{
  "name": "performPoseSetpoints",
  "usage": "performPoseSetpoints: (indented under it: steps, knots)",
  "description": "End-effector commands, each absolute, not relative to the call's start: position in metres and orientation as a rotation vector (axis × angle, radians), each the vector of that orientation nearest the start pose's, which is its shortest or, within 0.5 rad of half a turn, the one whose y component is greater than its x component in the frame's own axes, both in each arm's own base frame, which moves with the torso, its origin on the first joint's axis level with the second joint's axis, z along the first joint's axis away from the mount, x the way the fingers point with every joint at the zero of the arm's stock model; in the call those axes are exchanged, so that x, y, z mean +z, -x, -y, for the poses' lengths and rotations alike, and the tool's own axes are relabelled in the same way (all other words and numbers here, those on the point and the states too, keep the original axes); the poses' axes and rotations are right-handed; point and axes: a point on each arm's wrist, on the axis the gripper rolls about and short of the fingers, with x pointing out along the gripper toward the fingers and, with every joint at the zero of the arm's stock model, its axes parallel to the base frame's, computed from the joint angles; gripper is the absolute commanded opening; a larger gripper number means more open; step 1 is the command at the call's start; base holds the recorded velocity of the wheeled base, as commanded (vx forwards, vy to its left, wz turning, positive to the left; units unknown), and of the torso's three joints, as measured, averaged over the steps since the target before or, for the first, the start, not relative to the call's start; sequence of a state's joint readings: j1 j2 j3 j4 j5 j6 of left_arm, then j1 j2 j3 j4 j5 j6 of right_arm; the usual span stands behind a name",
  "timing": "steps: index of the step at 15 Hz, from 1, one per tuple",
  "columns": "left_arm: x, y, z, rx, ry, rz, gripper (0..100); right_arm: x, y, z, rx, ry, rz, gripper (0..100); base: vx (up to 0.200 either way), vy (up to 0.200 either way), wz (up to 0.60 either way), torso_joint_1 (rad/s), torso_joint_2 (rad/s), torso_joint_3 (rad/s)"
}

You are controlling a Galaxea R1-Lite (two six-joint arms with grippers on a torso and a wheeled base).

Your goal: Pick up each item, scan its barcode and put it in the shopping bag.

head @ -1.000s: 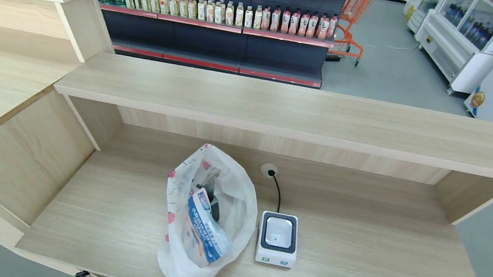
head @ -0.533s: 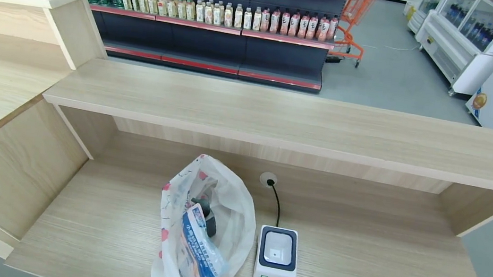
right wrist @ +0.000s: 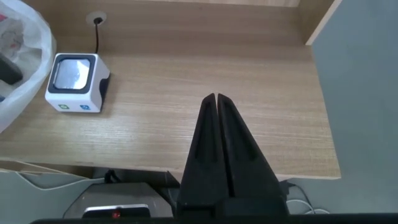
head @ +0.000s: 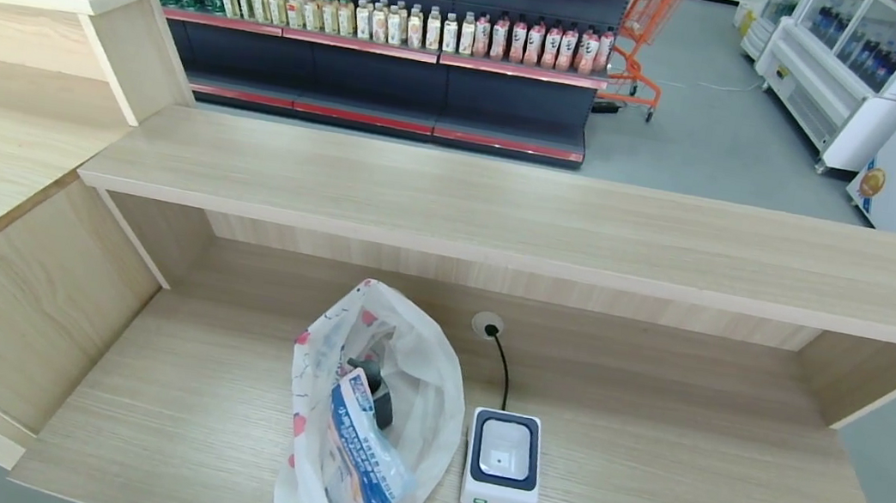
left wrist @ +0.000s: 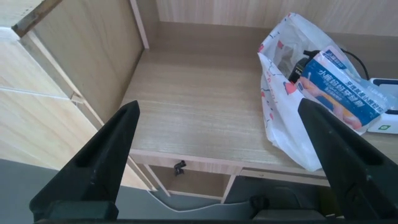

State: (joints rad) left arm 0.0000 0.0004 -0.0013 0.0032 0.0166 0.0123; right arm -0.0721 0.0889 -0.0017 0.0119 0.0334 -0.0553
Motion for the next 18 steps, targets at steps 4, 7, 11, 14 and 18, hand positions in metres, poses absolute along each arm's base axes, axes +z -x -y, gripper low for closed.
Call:
performPoseSetpoints:
  steps: [4,7,11,14,18]
  knots:
    - [0.0756,0.0229,-0.0004,0.017,-0.012,-0.002,100,0.0764,0.0159,-0.0019,-0.036,0.048,-0.104,0,0.000,0.000,0.00,0.000,0.00,0.000]
    - [0.0756,0.0229,-0.0004,0.017,-0.012,-0.002,100,0.0764,0.0159,-0.0019,-0.035,0.050,-0.104,0,0.000,0.000,-0.20,0.004,0.00,-0.001]
    - [0.0756,0.0229,-0.0004,0.017,-0.012,-0.002,100,0.0764,0.0159,-0.0019,-0.035,0.050,-0.104,0,0.000,0.000,0.00,0.000,0.00,0.000]
    - [0.0752,0.0228,-0.0004,0.017,-0.012,-0.003,100,0.0764,0.0159,-0.0019,-0.035,0.050,-0.104,0,0.000,0.000,0.00,0.000,0.00,0.000]
    - [0.0756,0.0229,-0.0004,0.017,-0.012,-0.002,100,0.0764,0.0159,-0.0019,-0.035,0.050,-0.104,0,0.000,0.000,0.00,0.000,0.00,0.000]
